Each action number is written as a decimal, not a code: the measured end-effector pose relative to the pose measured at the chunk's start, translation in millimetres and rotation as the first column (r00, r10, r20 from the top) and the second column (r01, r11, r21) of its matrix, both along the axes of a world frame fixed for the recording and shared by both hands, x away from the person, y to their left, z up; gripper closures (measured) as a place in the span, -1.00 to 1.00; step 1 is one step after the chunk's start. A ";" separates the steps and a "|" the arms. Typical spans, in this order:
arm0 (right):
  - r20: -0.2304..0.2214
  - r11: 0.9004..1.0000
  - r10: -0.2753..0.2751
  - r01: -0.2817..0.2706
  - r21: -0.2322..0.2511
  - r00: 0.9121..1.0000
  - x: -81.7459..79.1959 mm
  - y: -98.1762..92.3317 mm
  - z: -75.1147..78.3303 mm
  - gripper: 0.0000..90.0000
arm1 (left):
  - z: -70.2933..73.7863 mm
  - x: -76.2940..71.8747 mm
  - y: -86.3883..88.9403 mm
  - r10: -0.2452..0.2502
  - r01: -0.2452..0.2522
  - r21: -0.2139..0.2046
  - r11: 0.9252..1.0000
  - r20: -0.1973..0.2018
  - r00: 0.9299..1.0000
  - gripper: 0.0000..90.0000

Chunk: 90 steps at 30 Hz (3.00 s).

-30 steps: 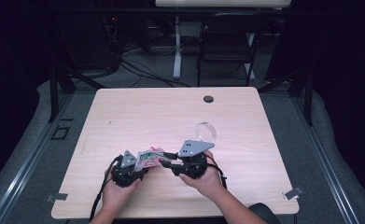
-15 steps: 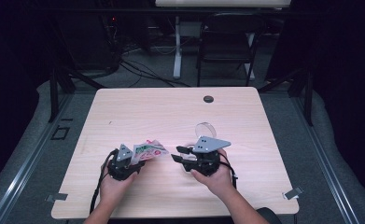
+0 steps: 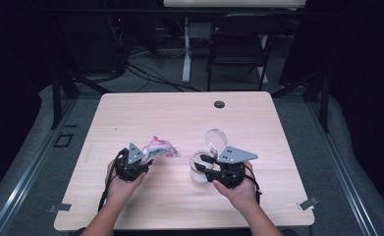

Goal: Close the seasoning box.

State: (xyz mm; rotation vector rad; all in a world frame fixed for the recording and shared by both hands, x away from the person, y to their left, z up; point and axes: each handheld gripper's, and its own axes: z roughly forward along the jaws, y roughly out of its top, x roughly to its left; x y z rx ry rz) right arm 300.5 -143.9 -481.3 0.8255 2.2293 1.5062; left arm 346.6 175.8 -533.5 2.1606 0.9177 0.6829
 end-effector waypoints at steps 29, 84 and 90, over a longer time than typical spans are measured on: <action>0.014 0.999 -0.036 0.035 0.012 0.999 -9.2 -19.3 15.6 0.48 | 16.3 1.6 -39.7 -0.115 0.086 0.212 0.974 0.129 0.985 0.40; 0.177 0.983 0.110 -0.081 -0.166 0.978 -5.8 19.1 28.3 0.11 | 14.7 6.8 -79.3 -0.221 0.160 0.303 0.939 0.177 0.959 0.40; 0.150 0.976 0.127 -0.096 -0.197 0.980 -5.7 23.5 23.5 0.61 | 14.8 4.8 -80.1 -0.219 0.154 0.310 0.938 0.187 0.958 0.40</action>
